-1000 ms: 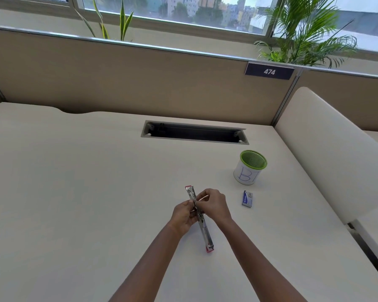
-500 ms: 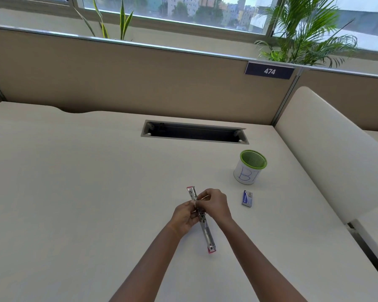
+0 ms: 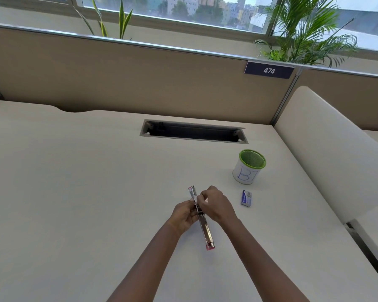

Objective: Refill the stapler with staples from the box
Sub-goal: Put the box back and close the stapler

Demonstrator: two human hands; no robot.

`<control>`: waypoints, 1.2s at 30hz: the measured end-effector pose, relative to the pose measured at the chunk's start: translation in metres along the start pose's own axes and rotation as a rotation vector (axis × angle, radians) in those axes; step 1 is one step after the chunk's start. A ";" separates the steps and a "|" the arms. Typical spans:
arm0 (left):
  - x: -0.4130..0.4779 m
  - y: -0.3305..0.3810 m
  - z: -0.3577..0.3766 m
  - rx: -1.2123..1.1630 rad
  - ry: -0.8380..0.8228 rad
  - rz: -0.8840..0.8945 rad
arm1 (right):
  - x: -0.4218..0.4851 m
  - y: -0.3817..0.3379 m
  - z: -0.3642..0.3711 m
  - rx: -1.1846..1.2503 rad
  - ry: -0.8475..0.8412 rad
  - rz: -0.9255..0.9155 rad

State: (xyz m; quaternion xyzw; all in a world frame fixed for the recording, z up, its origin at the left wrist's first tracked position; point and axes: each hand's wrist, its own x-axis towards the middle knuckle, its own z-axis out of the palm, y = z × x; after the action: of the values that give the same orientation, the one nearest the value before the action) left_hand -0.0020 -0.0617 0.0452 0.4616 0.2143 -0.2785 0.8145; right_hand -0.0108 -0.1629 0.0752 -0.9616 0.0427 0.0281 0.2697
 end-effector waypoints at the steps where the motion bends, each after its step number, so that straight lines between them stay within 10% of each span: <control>1: 0.000 0.000 0.000 0.003 0.002 -0.003 | 0.001 0.000 -0.001 -0.001 -0.004 -0.002; 15: 0.005 0.002 -0.008 -0.006 0.002 0.003 | 0.004 0.017 -0.003 0.484 -0.274 -0.003; 25: 0.005 0.003 -0.002 -0.015 -0.059 0.009 | 0.009 0.024 0.012 0.546 -0.024 0.037; 36: 0.007 0.013 -0.007 -0.131 0.012 0.032 | 0.004 0.031 0.006 0.464 -0.168 -0.024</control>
State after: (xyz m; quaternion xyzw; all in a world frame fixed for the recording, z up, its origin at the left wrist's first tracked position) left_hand 0.0108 -0.0515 0.0461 0.4121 0.2295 -0.2482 0.8461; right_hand -0.0103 -0.1862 0.0533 -0.8687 0.0139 0.0944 0.4861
